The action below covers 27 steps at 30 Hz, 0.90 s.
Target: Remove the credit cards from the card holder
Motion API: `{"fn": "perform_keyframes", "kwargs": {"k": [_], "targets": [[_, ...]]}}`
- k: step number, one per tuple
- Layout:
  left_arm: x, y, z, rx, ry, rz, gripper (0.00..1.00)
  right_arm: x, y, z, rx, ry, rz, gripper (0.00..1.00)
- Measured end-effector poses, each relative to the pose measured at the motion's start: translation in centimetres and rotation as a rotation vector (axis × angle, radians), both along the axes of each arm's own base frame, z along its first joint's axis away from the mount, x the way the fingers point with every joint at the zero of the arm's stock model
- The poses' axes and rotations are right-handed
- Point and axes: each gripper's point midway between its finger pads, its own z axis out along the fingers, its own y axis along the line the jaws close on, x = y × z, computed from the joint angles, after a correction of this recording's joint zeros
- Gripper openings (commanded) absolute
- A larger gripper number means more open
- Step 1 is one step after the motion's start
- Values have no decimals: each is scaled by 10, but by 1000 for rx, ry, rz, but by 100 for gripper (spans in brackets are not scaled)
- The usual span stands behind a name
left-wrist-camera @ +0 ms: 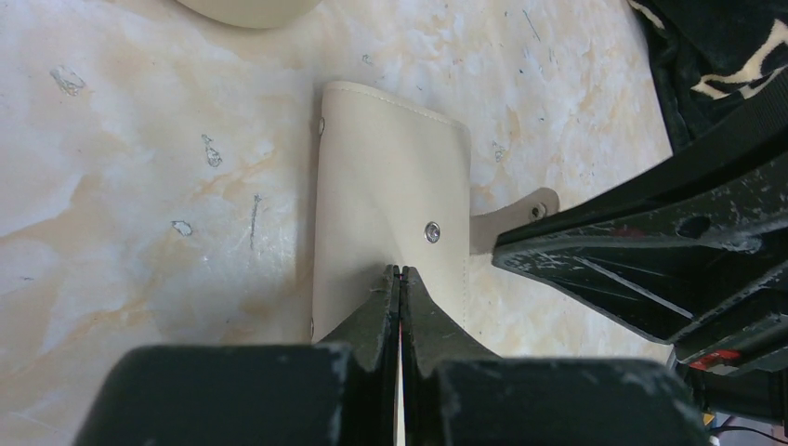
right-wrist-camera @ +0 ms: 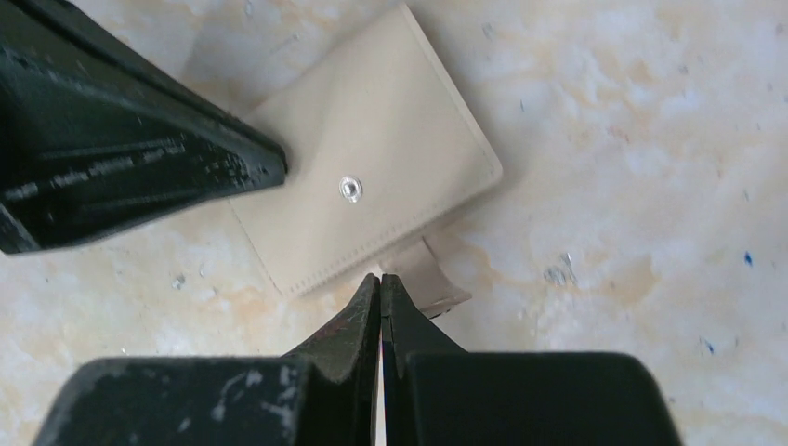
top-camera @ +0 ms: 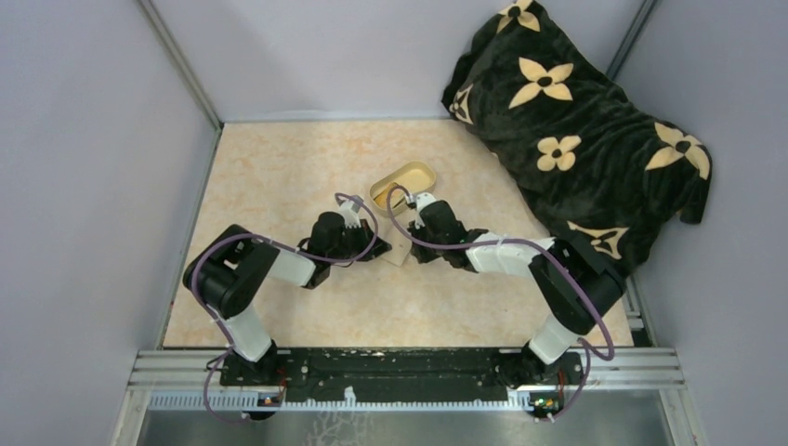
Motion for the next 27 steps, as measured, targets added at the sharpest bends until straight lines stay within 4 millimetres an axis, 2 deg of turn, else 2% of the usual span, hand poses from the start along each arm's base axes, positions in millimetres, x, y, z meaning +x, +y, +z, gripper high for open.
{"fn": "perform_keyframes", "kwargs": {"k": [5,11,14,17,19,22,27], "targets": [[1,0,0,5,-1,-4,0,-18,-20,-6,-19,18,-26,0],[1,-1,7,2,-4,-6,2,-23,-26,-15,-35,38,-39,0],[1,2,30,-15,-49,7,3,-21,-23,-17,-26,36,-42,0],[5,8,66,-29,-138,39,4,-17,-17,-17,-9,33,-37,0],[10,14,79,-19,-185,69,4,-15,-14,-17,-2,33,-35,0],[17,24,69,45,-192,112,3,-15,-12,-16,8,35,-30,0],[18,37,12,188,-97,136,3,-17,-10,-16,17,42,-19,0]]}}
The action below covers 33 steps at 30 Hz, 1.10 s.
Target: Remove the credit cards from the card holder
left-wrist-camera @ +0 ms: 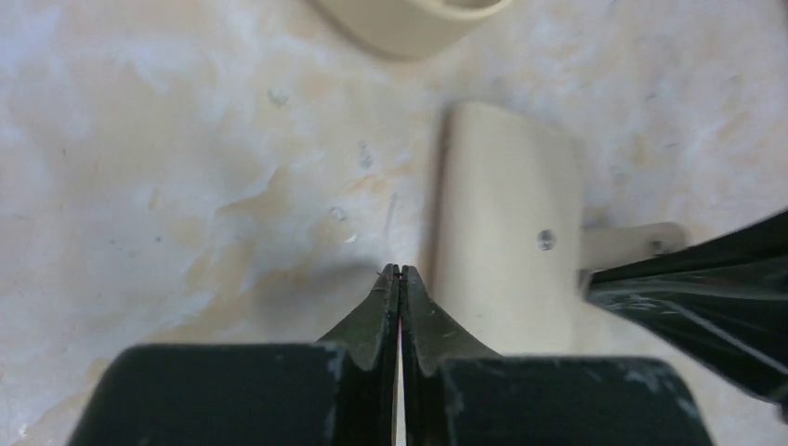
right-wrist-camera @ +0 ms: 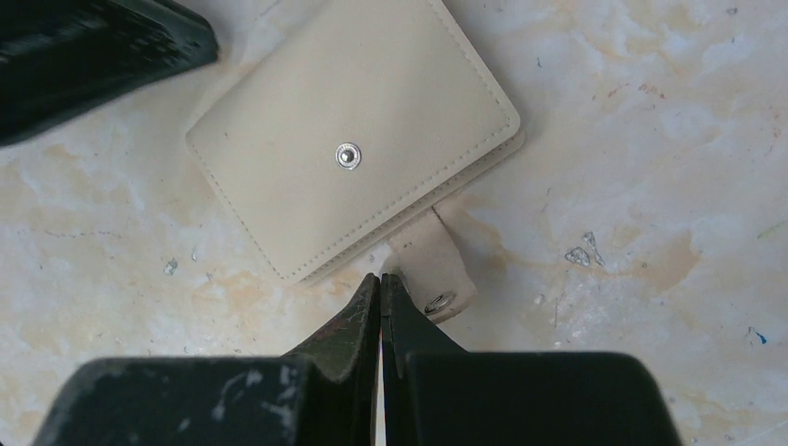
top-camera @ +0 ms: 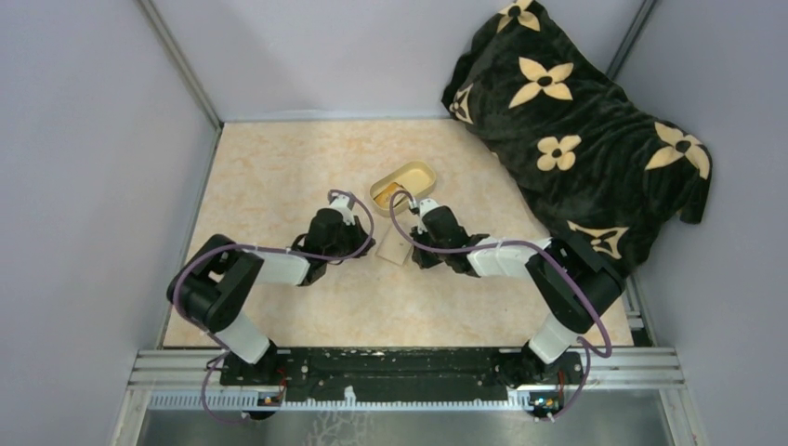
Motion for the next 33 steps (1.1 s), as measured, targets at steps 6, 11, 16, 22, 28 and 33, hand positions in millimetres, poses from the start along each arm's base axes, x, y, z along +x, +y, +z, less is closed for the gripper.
{"fn": "perform_keyframes", "kwargs": {"k": [6,11,16,22,28,33], "targets": [[9,-1,-25,55,43,8,2,5,7,8,23,-15,8,0],[10,-4,-25,51,42,0,2,7,8,9,33,-15,10,0],[8,-7,-24,35,49,-17,1,11,9,0,30,0,7,0],[6,-10,-24,27,54,-31,1,17,6,2,57,12,-9,0],[3,-13,-24,23,59,-46,1,25,7,9,150,39,-32,0],[1,-15,-25,20,60,-53,1,23,13,8,179,56,-19,0]]}}
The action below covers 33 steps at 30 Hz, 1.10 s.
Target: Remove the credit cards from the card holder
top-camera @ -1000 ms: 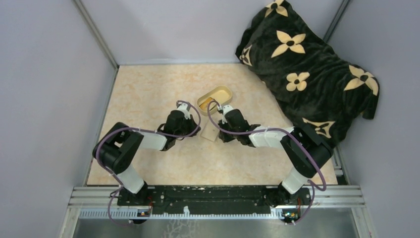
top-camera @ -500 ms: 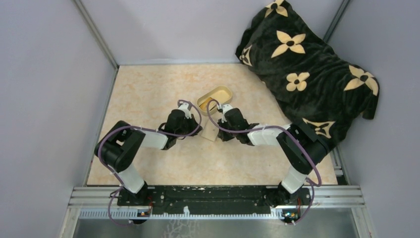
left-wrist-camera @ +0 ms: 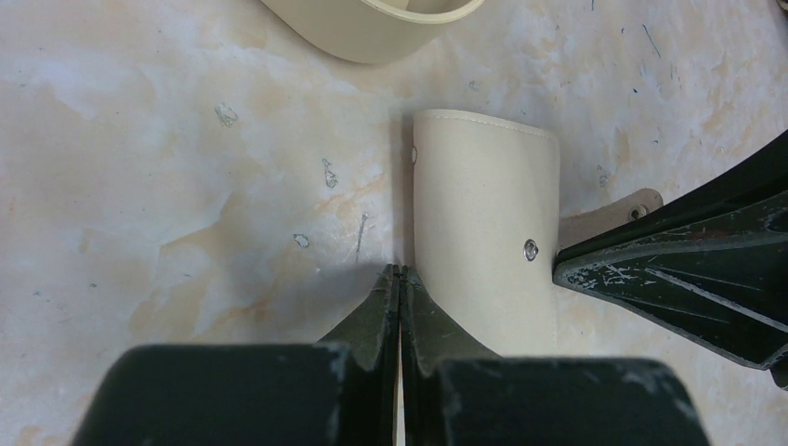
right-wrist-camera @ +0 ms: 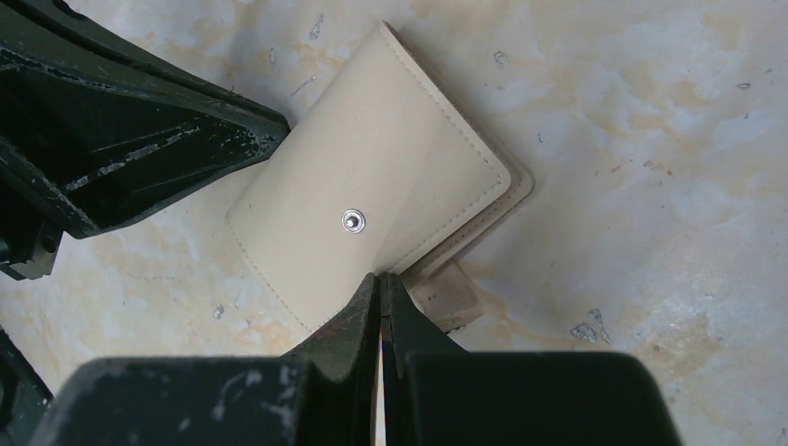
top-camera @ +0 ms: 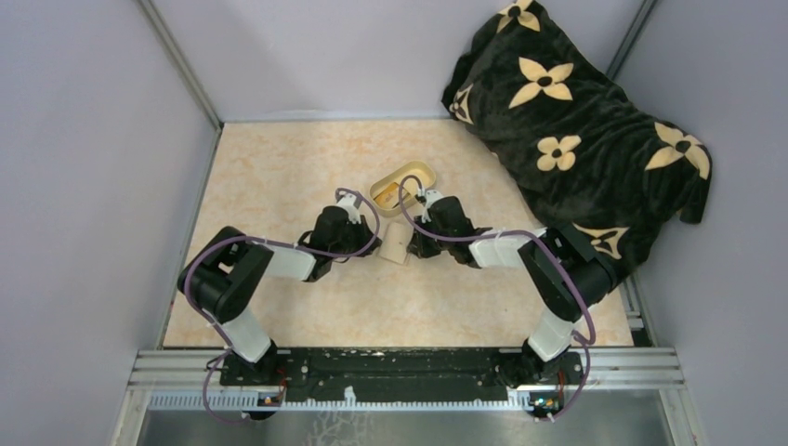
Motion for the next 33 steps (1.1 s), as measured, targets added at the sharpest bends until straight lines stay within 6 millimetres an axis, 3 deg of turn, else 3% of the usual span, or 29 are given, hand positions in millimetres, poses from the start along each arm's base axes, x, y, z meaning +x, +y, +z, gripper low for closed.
{"fn": "perform_keyframes", "kwargs": {"k": [33], "targets": [[-2,-6,0,-23,-4,-9,0,-3,-8,-8,20,37,-15,0]]}}
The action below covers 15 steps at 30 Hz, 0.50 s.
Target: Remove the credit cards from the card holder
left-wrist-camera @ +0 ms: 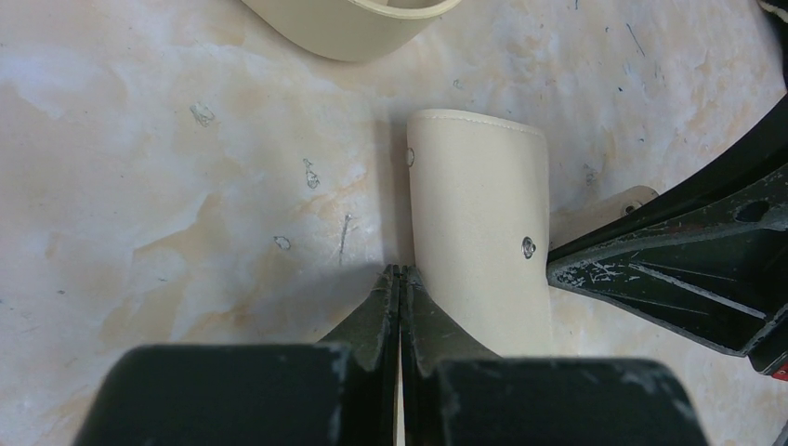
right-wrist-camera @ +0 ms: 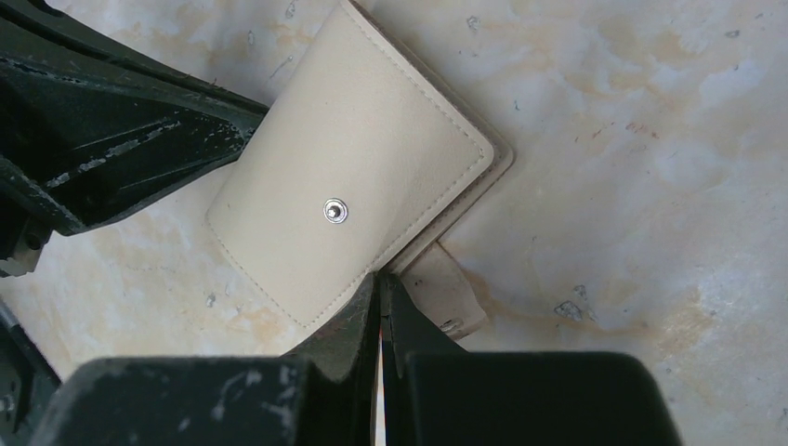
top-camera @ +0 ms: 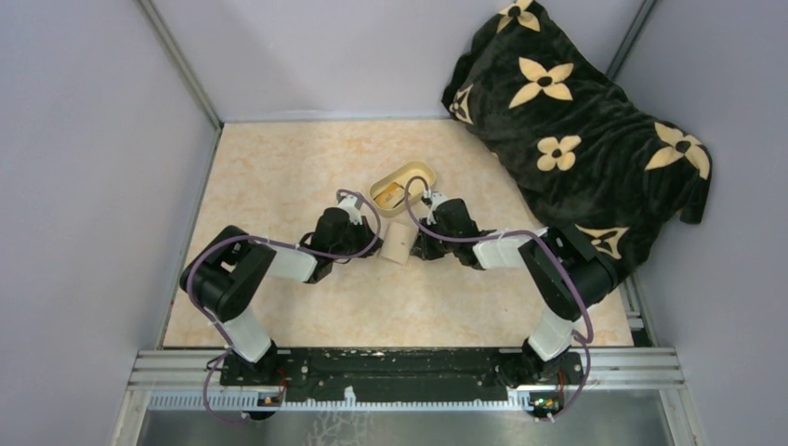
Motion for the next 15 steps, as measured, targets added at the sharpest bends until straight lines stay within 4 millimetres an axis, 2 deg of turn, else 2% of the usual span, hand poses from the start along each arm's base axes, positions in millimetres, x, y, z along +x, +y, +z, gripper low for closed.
{"fn": "perform_keyframes", "kwargs": {"k": [3,8,15], "targets": [[-1,-1,0,0,0,-4,0,-1,0,1,32,19,-5,0],[-2,-3,0,0,-1,-12,0,-2,7,13,192,82,-9,0],[-8,-10,0,3,-7,-29,0,-5,16,15,265,124,14,0]]}}
